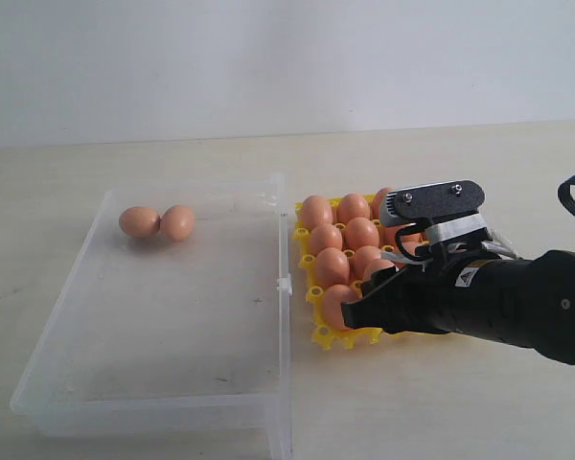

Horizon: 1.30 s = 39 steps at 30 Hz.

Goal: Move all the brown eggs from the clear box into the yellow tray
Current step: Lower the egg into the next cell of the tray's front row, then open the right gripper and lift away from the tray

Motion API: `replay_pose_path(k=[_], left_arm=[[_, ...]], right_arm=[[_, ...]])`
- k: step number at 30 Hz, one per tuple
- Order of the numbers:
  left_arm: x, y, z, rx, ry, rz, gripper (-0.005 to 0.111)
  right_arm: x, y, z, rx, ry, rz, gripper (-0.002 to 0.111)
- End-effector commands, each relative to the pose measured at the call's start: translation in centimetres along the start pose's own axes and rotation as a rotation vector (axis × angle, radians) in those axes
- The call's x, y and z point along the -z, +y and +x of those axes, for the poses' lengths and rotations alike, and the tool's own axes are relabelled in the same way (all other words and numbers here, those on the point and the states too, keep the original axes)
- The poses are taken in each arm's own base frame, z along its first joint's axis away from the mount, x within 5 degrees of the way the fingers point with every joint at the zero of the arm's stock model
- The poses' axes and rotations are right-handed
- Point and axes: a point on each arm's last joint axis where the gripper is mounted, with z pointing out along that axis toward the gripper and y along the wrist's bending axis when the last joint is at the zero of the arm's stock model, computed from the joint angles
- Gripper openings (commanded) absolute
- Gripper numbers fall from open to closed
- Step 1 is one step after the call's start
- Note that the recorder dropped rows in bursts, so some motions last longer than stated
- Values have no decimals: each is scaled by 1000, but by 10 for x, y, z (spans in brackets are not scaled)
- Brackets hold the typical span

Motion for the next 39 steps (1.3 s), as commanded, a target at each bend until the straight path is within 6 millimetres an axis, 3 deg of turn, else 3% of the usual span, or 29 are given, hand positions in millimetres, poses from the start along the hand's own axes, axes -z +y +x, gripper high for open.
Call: replay_pose_path(k=[1, 5, 17, 39], left_arm=[[1, 0, -2, 6, -16, 6, 0], [1, 0, -2, 6, -16, 6, 0], [1, 0, -2, 6, -16, 6, 0], [1, 0, -2, 6, -16, 6, 0]], right_arm=[[2, 0, -2, 7, -25, 3, 0], [2, 0, -2, 8, -26, 3, 2], [2, 0, -1, 8, -19, 1, 41], [2, 0, 2, 7, 3, -2, 59]])
